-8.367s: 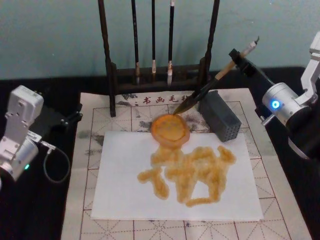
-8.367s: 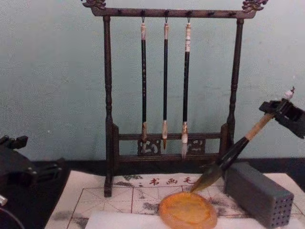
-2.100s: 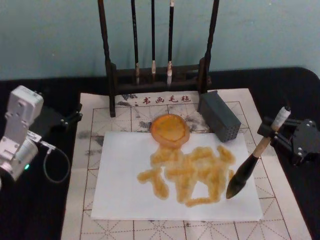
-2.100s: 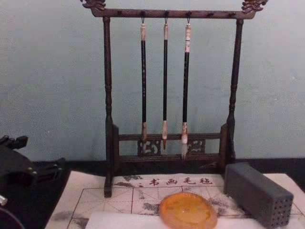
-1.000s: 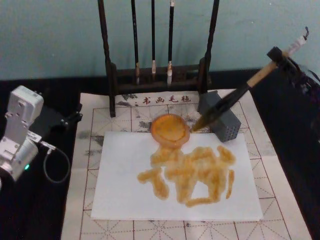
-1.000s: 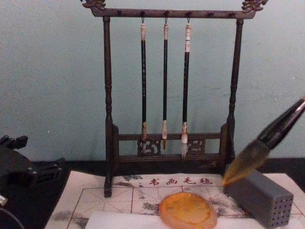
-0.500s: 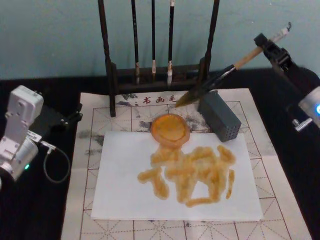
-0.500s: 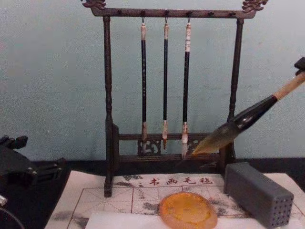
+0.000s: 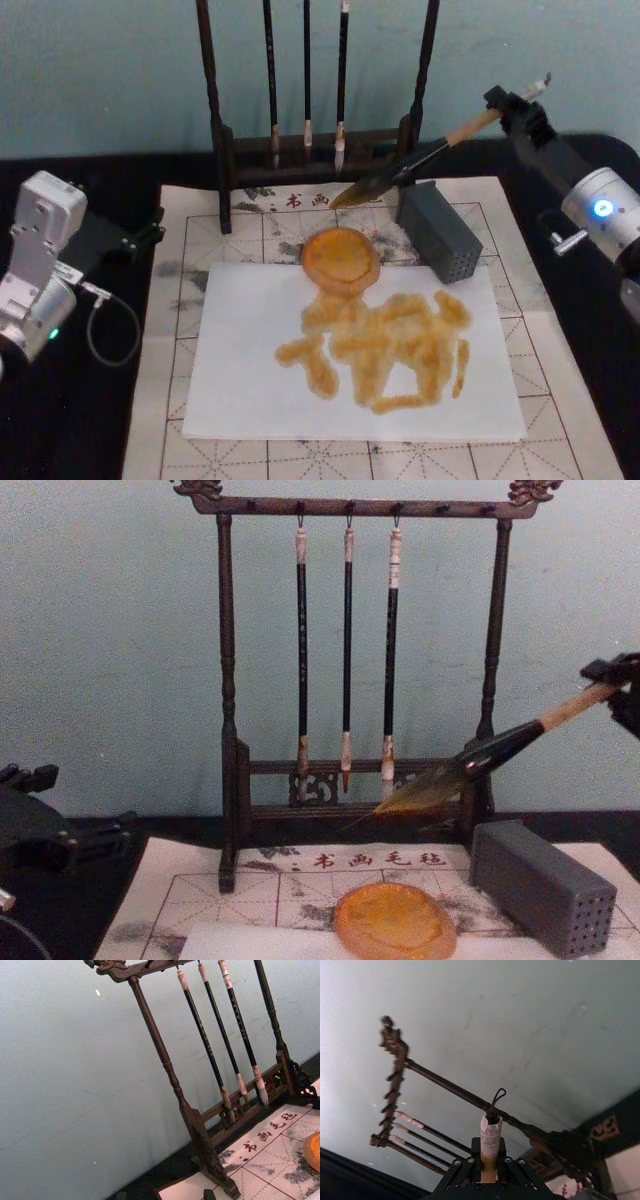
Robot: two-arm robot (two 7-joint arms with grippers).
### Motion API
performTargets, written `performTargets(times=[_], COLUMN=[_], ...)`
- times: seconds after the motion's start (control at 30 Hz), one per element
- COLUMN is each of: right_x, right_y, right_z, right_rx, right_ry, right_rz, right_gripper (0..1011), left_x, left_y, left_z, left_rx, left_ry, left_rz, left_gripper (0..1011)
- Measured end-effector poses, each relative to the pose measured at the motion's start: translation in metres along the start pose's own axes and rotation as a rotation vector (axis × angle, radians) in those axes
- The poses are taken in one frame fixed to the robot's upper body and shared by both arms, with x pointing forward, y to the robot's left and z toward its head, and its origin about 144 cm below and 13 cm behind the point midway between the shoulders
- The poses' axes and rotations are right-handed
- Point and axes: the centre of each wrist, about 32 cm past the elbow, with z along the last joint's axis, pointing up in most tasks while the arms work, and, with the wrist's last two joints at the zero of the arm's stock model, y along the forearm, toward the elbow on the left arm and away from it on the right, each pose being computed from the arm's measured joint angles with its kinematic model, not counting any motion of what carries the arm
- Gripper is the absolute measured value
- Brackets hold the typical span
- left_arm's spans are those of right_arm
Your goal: Pick up the brush from the inkstone, write on the paper, then place the brush back to its original position.
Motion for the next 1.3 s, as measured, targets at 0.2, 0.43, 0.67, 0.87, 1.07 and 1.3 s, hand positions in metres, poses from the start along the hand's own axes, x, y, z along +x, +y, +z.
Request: performTargets(times=[0.2, 0.43, 0.67, 0.87, 1.07, 1.3], right_x=[0.004, 0.007, 0.012, 0.014, 0.015, 0.015], right_y=[0.006, 0.009, 0.007, 0.007, 0.009, 0.012], right_z=[-0.008, -0.018, -0.026, -0.031, -0.037, -0.044], right_rx=[-0.012, -0.029, -0.041, -0.042, -0.026, -0.008], right_ry=[0.03, 0.03, 0.024, 0.017, -0.01, -0.039], right_rz=[-0.055, -0.101, -0.142, -0.158, -0.174, -0.194], right_gripper=[187, 186, 186, 187, 187, 186], left_x=[0.0, 0.0, 0.0, 0.0, 0.0, 0.0], left_y=[0.0, 0.0, 0.0, 0.0, 0.0, 0.0], left_z=[0.0, 0.0, 0.0, 0.0, 0.0, 0.0], left_rx=[0.0, 0.0, 0.0, 0.0, 0.0, 0.0], left_ry=[0.0, 0.0, 0.0, 0.0, 0.0, 0.0], left_rz=[0.0, 0.0, 0.0, 0.0, 0.0, 0.0], left_gripper=[1001, 1001, 1001, 1001, 1001, 1001])
